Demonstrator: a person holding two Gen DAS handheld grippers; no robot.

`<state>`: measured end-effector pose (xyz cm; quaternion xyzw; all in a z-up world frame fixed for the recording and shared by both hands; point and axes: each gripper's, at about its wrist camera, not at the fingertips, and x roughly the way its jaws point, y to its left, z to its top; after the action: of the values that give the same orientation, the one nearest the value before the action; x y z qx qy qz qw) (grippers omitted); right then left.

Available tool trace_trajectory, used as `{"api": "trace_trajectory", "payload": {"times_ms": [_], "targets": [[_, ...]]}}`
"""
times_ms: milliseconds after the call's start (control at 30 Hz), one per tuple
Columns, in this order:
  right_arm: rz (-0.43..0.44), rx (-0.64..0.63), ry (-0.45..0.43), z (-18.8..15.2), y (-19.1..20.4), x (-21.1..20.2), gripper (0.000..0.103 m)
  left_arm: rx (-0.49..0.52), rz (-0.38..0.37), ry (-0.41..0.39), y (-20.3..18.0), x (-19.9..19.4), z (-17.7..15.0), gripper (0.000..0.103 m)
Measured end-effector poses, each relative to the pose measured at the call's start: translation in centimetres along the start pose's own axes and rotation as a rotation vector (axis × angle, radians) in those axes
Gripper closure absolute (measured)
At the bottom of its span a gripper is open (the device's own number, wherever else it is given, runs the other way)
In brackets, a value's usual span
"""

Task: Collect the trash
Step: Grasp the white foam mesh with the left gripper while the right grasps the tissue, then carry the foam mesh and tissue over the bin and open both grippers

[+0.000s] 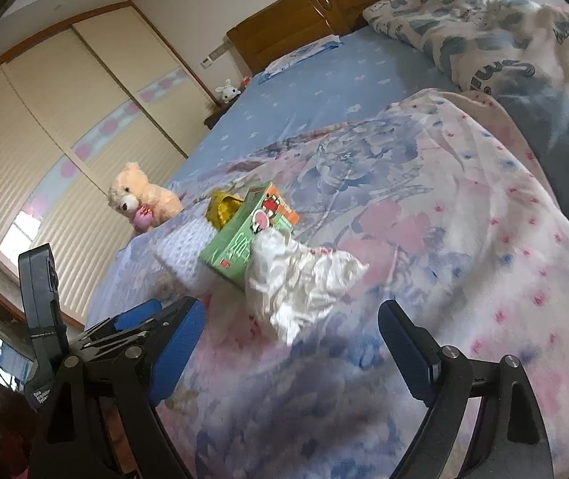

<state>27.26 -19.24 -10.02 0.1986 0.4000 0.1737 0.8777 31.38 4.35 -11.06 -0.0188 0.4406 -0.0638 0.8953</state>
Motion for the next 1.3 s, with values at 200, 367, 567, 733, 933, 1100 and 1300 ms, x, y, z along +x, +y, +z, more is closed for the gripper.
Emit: {"api": "trace_trajectory", "payload": {"times_ms": [200, 367, 567, 733, 933, 1100, 1300], "targets": [[0.016, 0.041, 0.02, 0.6, -0.6, 2.0, 0.03, 0.01, -0.013, -0.051, -0.3, 0.5, 0.7, 0.03], [0.044, 0.036, 0.028, 0.4, -0.7, 2.5, 0.059, 0.027, -0.042, -0.049, -0.6, 0.6, 1.2, 0.079], [0.054, 0.028, 0.028, -0.2, -0.7, 1.6, 0.066, 0.016, -0.044, -0.065, -0.4, -0.7, 0.3, 0.085], [0.058, 0.031, 0.03, -1.1, -0.9, 0.3, 0.066, -0.02, -0.058, -0.069, 0.1, -2.7, -1.3, 0.085], [0.057, 0.025, 0.015, -1.8, -0.7, -1.6, 0.066, -0.027, -0.079, -0.069, -0.7, -4.9, -3.2, 0.085], [0.046, 0.017, -0.005, -2.3, -1.0, -3.5, 0.066, 0.0, -0.106, -0.065, -2.7, -6.2, -4.7, 0.085], [0.018, 0.013, -0.022, -3.5, -2.0, -6.0, 0.066, 0.031, -0.146, -0.054, -5.4, -7.1, -5.9, 0.085]]}}
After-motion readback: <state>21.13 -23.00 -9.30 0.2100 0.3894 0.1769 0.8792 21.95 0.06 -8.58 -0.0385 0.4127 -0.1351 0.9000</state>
